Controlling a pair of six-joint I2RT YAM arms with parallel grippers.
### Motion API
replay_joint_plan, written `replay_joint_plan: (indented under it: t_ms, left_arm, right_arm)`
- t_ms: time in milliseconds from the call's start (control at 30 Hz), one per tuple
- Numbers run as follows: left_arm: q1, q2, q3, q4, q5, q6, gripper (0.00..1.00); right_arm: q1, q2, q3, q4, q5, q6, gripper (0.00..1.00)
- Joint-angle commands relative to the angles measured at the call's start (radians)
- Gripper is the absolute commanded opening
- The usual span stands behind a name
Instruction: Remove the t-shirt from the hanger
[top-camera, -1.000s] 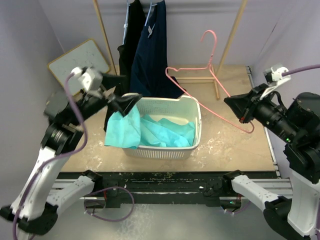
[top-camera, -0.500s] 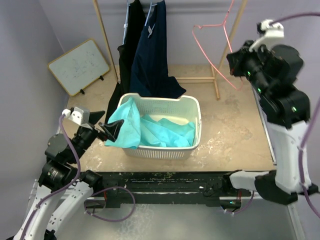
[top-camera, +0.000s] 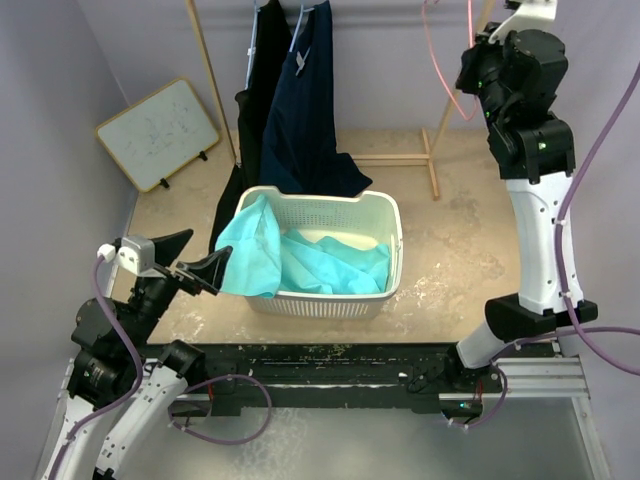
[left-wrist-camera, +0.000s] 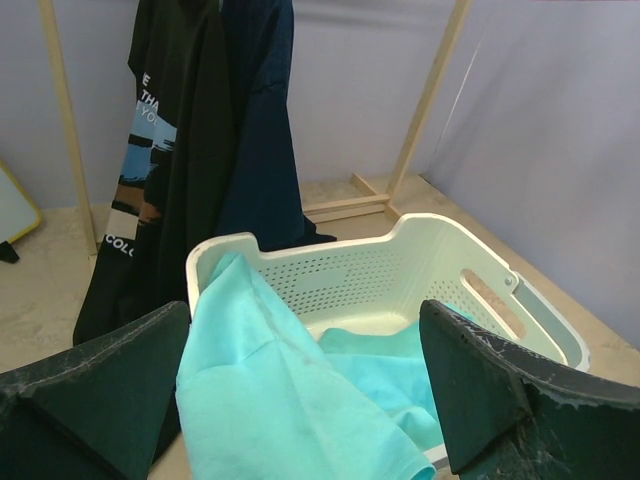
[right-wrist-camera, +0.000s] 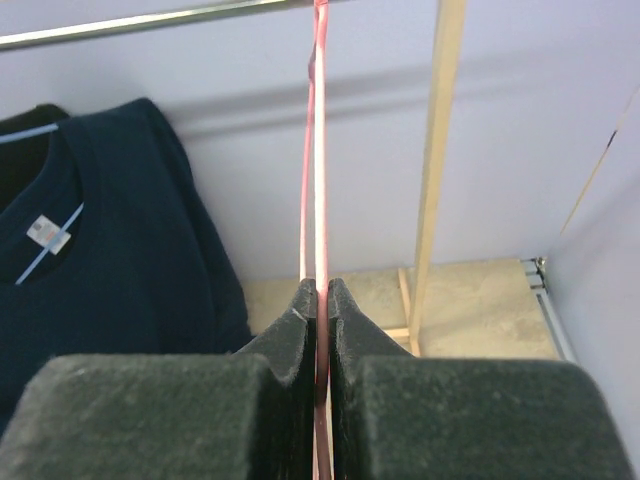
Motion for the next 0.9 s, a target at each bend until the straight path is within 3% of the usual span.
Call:
replay_joint_plan:
  t_ms: [0, 600, 867]
  left_arm:
    - [-0.002, 0.019, 0.019, 0.029, 0.004, -0.011, 0.99]
    - [0.0, 0.059, 0.024, 0.03, 0.044, -0.005, 1.0]
    - [0.007, 0.093, 0.027, 0.028, 0.064, -0.009, 1.0]
  right_arm:
    - [-0.077, 0.0, 0.071, 0.105, -0.057, 0.003, 0.0]
    - [-0.12, 0.134, 0.098, 0.096, -0.178, 0.046, 0.0]
    - [-0.122, 0.12, 0.027, 0.102, -0.24, 0.07, 0.0]
